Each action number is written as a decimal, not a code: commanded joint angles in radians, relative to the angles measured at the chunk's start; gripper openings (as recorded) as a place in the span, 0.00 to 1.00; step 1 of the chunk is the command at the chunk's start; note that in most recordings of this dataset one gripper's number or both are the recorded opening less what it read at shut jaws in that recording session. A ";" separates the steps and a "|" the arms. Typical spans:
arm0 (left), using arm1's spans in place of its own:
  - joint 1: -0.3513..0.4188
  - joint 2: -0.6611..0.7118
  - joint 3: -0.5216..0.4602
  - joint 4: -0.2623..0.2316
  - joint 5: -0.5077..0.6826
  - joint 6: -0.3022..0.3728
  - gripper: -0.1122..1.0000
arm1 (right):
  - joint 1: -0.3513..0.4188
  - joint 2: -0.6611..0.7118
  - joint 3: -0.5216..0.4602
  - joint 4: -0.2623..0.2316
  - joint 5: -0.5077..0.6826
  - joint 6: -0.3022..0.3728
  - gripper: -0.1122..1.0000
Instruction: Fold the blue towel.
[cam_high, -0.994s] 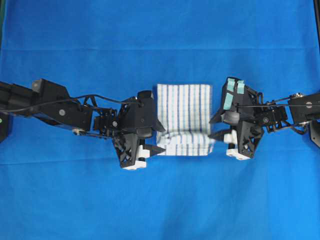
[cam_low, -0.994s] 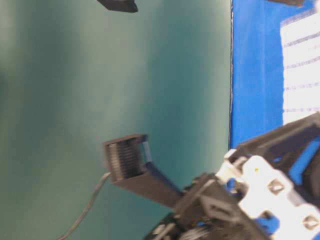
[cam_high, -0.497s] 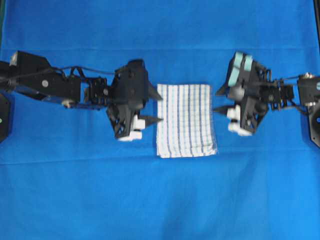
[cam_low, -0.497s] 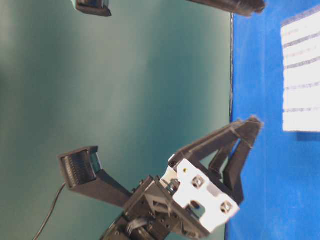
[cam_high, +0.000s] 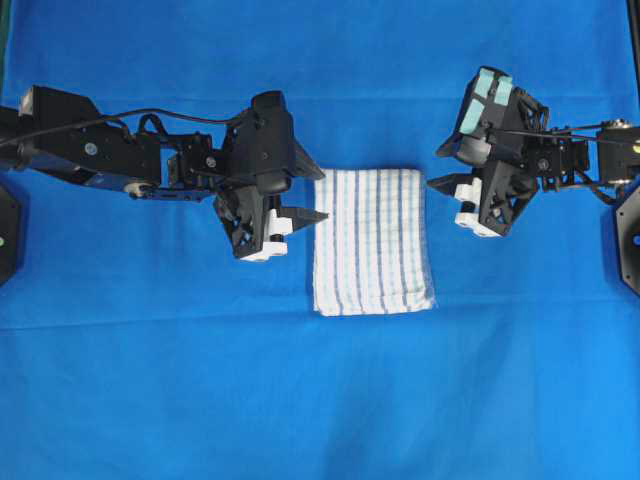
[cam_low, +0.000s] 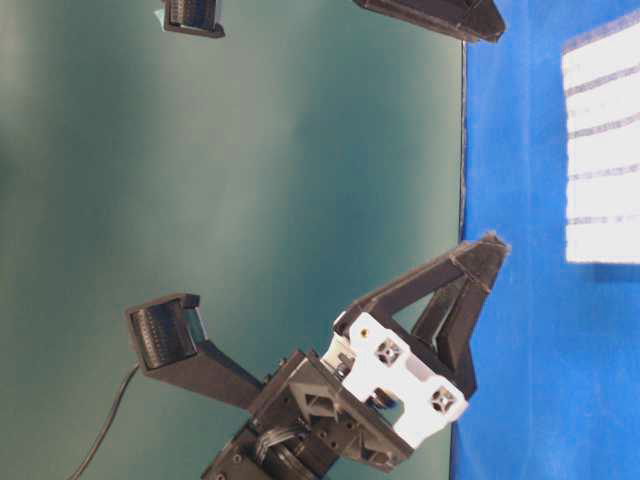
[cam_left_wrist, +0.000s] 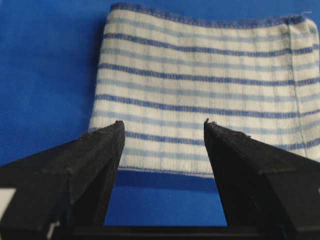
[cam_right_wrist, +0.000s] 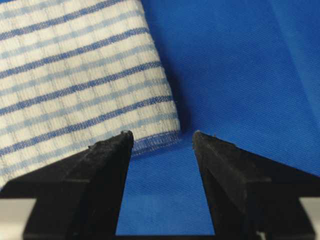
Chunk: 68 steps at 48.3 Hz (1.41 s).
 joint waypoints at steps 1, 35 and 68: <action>-0.006 -0.037 0.000 0.002 -0.002 -0.009 0.62 | 0.012 -0.028 -0.006 -0.003 -0.006 0.003 0.63; -0.044 -0.500 0.255 0.002 0.058 -0.003 0.62 | 0.097 -0.618 0.097 -0.002 0.267 -0.005 0.63; -0.043 -1.126 0.632 0.003 0.055 0.003 0.62 | 0.101 -0.857 0.275 -0.002 0.239 -0.009 0.63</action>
